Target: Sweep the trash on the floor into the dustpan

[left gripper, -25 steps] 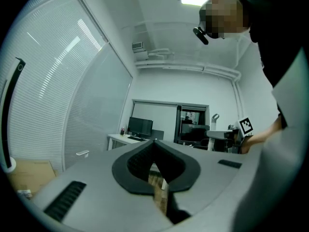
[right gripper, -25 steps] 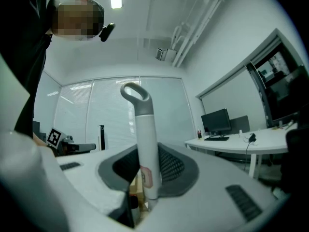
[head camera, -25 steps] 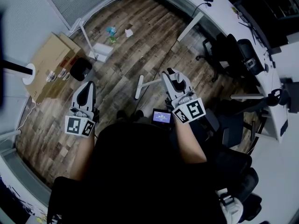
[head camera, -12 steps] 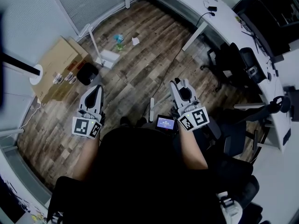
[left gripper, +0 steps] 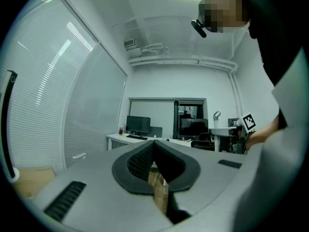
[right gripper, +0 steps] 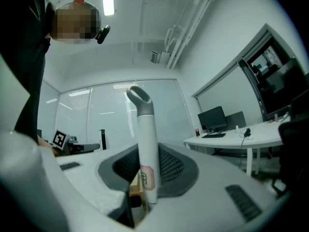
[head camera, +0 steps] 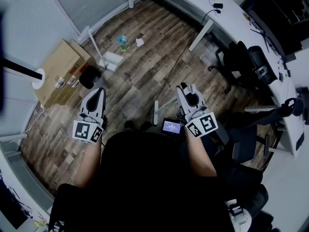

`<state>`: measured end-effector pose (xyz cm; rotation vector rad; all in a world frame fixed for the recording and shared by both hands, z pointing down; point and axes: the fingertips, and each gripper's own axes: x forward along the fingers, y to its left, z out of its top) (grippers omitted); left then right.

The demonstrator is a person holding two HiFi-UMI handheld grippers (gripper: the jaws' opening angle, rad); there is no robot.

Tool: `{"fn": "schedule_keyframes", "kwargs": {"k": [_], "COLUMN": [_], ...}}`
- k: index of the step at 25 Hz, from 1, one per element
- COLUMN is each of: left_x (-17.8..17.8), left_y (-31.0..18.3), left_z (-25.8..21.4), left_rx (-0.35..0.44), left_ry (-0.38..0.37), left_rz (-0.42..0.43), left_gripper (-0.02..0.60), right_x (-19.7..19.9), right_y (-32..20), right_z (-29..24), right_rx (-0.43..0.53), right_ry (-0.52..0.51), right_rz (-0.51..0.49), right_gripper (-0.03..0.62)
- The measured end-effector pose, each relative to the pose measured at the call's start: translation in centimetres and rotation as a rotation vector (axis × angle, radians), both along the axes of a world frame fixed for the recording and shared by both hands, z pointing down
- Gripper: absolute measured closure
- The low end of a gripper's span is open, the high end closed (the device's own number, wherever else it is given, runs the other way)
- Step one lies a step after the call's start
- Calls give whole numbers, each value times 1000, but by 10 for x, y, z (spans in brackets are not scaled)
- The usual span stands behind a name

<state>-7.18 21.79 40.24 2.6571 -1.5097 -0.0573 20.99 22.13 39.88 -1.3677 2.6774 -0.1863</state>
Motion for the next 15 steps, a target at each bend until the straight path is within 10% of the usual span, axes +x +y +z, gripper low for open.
{"fn": "schedule_keyframes", "kwargs": {"k": [15], "left_x": [22], "left_y": [-29], "left_z": [15], "left_rx": [-52], "left_ry": [-40], "left_rz": [-17], "left_gripper": [586], "right_x": [33], "right_y": [-46], "right_z": [8], "right_rx": [14], "right_ry": [-53], "right_rz": [-5], "right_gripper": [503]}}
